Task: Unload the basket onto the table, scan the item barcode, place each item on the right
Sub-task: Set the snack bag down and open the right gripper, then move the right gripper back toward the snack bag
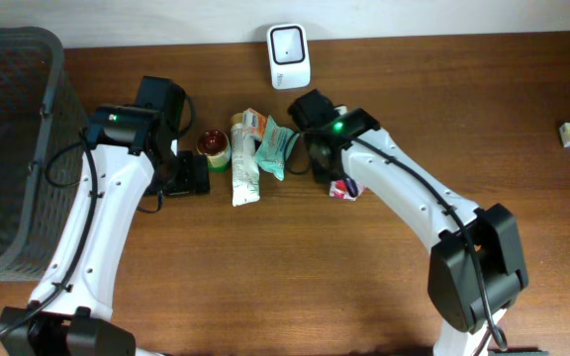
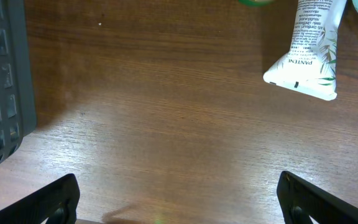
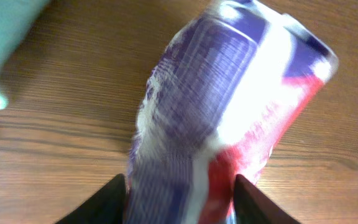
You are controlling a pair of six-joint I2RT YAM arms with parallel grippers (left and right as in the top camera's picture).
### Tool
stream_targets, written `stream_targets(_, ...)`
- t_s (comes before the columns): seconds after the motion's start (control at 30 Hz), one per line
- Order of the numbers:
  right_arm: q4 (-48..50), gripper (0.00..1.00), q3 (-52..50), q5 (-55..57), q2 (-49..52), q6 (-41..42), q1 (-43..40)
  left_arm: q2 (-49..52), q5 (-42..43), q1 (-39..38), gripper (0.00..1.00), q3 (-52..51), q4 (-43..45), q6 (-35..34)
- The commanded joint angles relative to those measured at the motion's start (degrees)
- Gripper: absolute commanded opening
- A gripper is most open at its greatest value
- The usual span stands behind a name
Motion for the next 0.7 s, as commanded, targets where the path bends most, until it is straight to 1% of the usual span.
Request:
stream_targets(0.0, 1.2, 0.53, 3.4, -6.0, 0.2, 0.5, 2.7, -0.9, -0.4, 0.2, 0.99, -0.3, 0.0, -0.6)
stream_targets(0.07, 3.3, 0.54, 3.4, -11.6, 0.2, 0.5, 3.3, -0.9, -0.4, 0.2, 0.99, -0.3, 0.0, -0.6)
stream_targets(0.1, 4.0, 0.56, 3.4, -13.1, 0.2, 0.5, 3.3, -0.9, -0.4, 0.2, 0.99, -0.3, 0.0, -0.6)
stream_targets(0.13, 5.5, 0.60, 3.5, -16.4, 0.2, 0.5, 3.3, -0.9, -0.4, 0.2, 0.99, -0.3, 0.0, -0.6)
stream_targets(0.17, 6.0, 0.61, 3.7, -18.2, 0.2, 0.5, 3.2, -0.9, -0.4, 0.2, 0.99, -0.3, 0.0, -0.6)
stream_targets(0.2, 6.1, 0.61, 3.7, -19.0, 0.2, 0.5, 3.2, -0.9, -0.4, 0.2, 0.99, -0.3, 0.0, -0.6)
stream_targets(0.27, 6.1, 0.73, 4.0, -20.6, 0.2, 0.5, 3.2, -0.9, -0.4, 0.2, 0.99, -0.3, 0.0, -0.6)
stream_targets(0.3, 5.7, 0.76, 4.6, -20.6, 0.2, 0.5, 3.1, -0.9, -0.4, 0.2, 0.99, -0.3, 0.0, -0.6)
stream_targets(0.37, 3.9, 0.77, 7.0, -20.6, 0.2, 0.5, 1.5, -0.9, -0.4, 0.2, 0.99, -0.3, 0.0, -0.6)
stream_targets(0.43, 1.7, 0.81, 8.8, -20.6, 0.2, 0.5, -1.1, -0.9, -0.4, 0.2, 0.99, -0.3, 0.0, -0.6)
stream_targets(0.47, 0.8, 0.85, 8.9, -20.6, 0.2, 0.5, -3.3, -0.9, -0.4, 0.2, 0.99, -0.3, 0.0, -0.6)
stream_targets(0.53, -1.8, 0.88, 8.4, -21.9, 0.3, 0.5, -8.7, -0.9, -0.4, 0.2, 0.99, -0.3, 0.0, -0.6)
stream_targets(0.6, -2.3, 0.88, 6.8, -28.7, 0.3, -1.6, -13.9, -0.9, -0.4, 0.2, 0.99, -0.3, 0.0, -0.6)
stream_targets(0.63, -2.0, 0.89, 5.1, -35.1, 0.3, -6.3, -16.9, -0.9, -0.4, 0.2, 0.99, -0.3, 0.0, -0.6)
stream_targets(0.67, -1.6, 0.89, 3.4, -39.2, 0.3, -8.7, -19.1, -0.9, -0.4, 0.2, 0.99, -0.3, 0.0, -0.6)
